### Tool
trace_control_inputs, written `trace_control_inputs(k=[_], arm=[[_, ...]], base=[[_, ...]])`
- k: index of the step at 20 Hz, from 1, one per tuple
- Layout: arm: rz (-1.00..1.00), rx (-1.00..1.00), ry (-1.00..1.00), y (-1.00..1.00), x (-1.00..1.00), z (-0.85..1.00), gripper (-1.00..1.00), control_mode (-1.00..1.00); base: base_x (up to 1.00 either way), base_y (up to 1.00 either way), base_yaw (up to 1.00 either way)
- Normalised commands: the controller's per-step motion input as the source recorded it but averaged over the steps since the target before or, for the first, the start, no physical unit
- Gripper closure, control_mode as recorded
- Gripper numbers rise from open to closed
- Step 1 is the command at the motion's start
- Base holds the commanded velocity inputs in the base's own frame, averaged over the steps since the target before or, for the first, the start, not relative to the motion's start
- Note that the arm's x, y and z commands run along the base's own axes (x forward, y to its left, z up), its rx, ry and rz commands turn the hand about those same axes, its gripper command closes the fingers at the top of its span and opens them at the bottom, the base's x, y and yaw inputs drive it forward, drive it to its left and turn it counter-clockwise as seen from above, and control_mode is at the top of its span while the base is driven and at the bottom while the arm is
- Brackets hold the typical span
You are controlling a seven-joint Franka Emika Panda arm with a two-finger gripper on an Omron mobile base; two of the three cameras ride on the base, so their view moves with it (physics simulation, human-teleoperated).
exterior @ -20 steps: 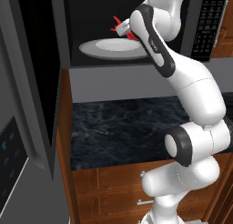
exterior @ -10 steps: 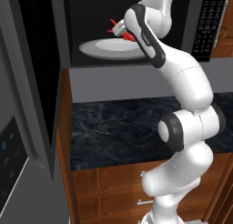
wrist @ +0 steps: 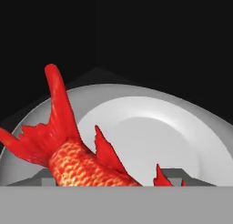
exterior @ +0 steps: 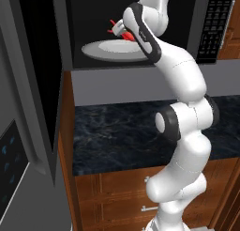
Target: Transport the fish from the fridge to the microwave and turn on the microwave.
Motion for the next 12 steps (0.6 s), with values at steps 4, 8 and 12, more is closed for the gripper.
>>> trace_control_inputs(k=[4,8,12], arm=[[0.00,-0.01,0.03,0.06,0.47,-0.13,1.00,-1.00],[0.00,-0.01,0.04,0.07,0.42,-0.17,1.00,-1.00],[0.00,0.00,0.03,0.03,0.38,-0.12,1.00,-1.00]], base=[[0.00,0.00,0.00],[0.00,0.00,0.00],[0.00,0.00,0.00]])
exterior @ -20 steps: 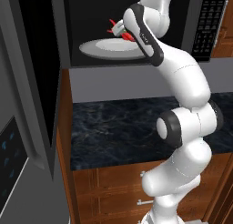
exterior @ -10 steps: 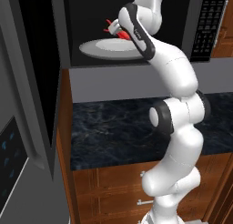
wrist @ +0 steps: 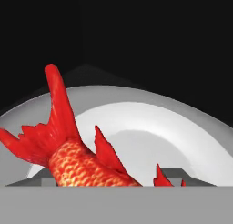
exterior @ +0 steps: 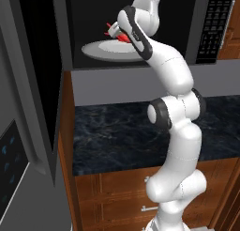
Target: Transport the fish from the fridge to the microwave and turn on the microwave.
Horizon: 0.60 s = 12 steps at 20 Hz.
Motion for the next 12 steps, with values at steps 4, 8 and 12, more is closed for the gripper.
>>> trace_control_inputs(k=[4,8,12], arm=[[0.00,0.00,0.04,0.00,0.34,-0.10,1.00,-1.00],[0.00,0.00,0.07,0.01,0.25,-0.16,1.00,-1.00],[0.00,0.00,0.07,0.02,0.22,-0.17,1.00,-1.00]], base=[[0.00,0.00,0.00],[0.00,0.00,0.00],[0.00,0.00,0.00]])
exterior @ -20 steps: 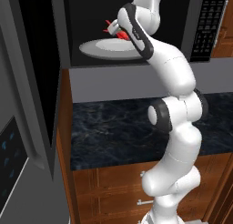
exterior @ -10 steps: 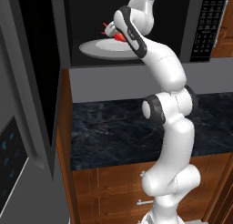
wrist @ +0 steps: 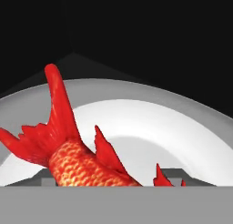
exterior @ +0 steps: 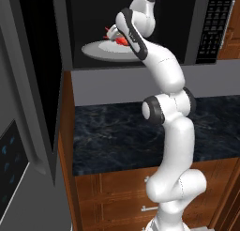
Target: Transport the fish from the fridge to the microwave and turn on the microwave.
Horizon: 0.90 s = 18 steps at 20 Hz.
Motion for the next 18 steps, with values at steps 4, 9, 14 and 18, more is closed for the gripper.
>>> trace_control_inputs(k=[4,9,14,18], arm=[[0.00,0.00,0.02,0.00,0.24,-0.09,1.00,-1.00],[0.00,0.00,0.00,0.00,0.25,-0.03,1.00,-1.00],[0.00,-0.01,0.01,0.00,0.16,-0.02,1.00,-1.00],[0.00,0.00,0.00,0.00,0.15,-0.04,1.00,-1.00]], base=[[0.00,0.00,0.00],[0.00,0.00,0.00],[0.00,0.00,0.00],[0.00,0.00,0.00]])
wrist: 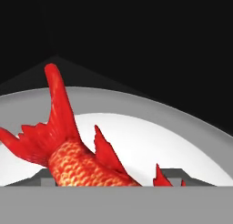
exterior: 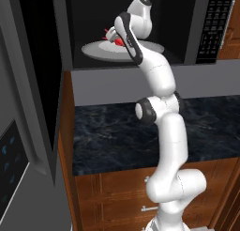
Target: Transport the fish from the fridge to the microwave and turn on the microwave.
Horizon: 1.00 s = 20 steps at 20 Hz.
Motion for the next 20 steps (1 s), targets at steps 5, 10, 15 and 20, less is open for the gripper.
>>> trace_control_inputs(k=[5,10,15,20], arm=[[0.00,0.00,0.00,0.00,0.13,0.00,1.00,-1.00],[0.00,0.00,0.02,0.02,0.00,0.00,1.00,-1.00],[0.00,0.00,0.03,0.01,-0.11,0.00,-1.00,-1.00],[0.00,0.00,0.01,0.00,-0.08,0.00,-1.00,-1.00]], base=[[0.00,0.00,0.00],[0.00,0.00,0.00],[0.00,0.00,0.00],[0.00,0.00,0.00]])
